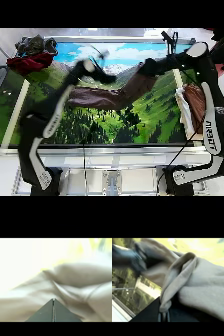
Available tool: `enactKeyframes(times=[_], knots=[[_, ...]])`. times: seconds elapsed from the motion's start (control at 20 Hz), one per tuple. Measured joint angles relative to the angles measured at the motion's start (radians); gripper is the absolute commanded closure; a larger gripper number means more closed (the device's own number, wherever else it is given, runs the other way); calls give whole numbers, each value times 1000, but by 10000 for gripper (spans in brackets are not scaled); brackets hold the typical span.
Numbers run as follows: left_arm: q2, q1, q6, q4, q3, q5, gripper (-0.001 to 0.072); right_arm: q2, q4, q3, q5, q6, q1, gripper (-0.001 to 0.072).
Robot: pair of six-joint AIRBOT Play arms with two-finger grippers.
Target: Fold the shirts.
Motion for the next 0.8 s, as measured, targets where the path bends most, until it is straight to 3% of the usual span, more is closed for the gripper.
enactKeyframes(times=[0.15, 0.2, 0.25, 0.3, 0.55, 0.6, 0.65, 0.7, 0.8], knots=[[144, 143, 33, 1, 48, 11, 687, -8, -51, 35, -87, 41, 124, 686], [191, 195, 43, 8, 56, 22, 647, -18, -60, 42, -120, 54, 166, 686], [236, 248, 50, 11, 61, 27, 492, -34, -64, 47, -154, 68, 214, 686], [274, 294, 55, 11, 64, 27, 435, -53, -66, 50, -188, 80, 255, 687], [409, 509, 72, 10, 56, 16, 435, -212, 27, 57, -433, 106, 444, 682], [420, 540, 72, 11, 49, 10, 436, -246, 71, 58, -488, 100, 472, 581], [427, 563, 72, 16, 41, 4, 436, -275, 122, 58, -544, 84, 494, 329], [433, 580, 73, 14, 30, -2, 436, -301, 186, 58, -601, 56, 513, 253], [440, 602, 76, 10, 8, -4, 436, -327, 311, 60, -693, -2, 532, 253]])
